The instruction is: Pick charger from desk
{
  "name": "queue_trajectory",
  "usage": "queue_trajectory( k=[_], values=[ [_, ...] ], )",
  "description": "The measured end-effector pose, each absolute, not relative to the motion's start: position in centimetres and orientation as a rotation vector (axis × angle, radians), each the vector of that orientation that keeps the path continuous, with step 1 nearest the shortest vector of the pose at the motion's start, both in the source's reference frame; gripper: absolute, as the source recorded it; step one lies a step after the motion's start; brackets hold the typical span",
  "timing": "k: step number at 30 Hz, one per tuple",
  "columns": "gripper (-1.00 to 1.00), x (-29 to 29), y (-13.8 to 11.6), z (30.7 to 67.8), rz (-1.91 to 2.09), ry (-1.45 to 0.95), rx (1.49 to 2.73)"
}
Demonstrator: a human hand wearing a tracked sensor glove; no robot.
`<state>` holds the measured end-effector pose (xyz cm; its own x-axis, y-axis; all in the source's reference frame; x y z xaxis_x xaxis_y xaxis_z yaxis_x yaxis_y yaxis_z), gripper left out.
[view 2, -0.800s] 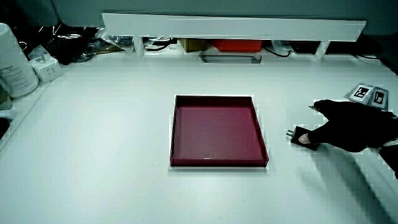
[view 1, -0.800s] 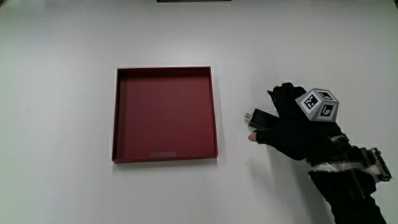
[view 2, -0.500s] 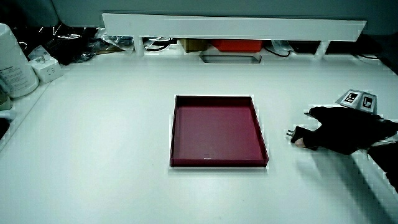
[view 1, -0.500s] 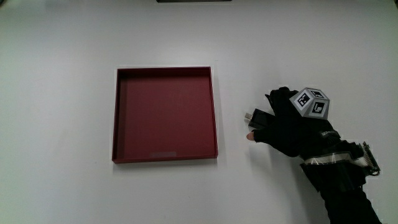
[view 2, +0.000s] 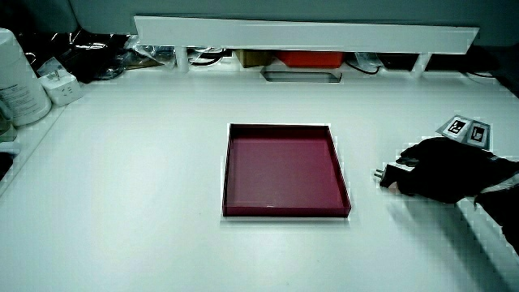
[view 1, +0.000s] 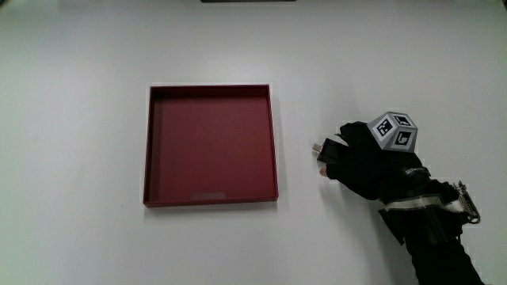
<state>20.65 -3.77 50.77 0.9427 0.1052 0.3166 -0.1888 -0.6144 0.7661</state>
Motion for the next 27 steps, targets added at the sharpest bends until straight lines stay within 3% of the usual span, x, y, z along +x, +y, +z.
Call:
queue_trajectory(
  k=[9,17,27],
  values=[
    [0.0,20.39,-3.64,51.66,0.392,-0.057,2.187],
    [0.23,20.25,-3.63,51.05,0.416,-0.073,2.278],
    [0.51,19.92,-3.82,50.83,0.414,-0.056,2.297]
  ],
)
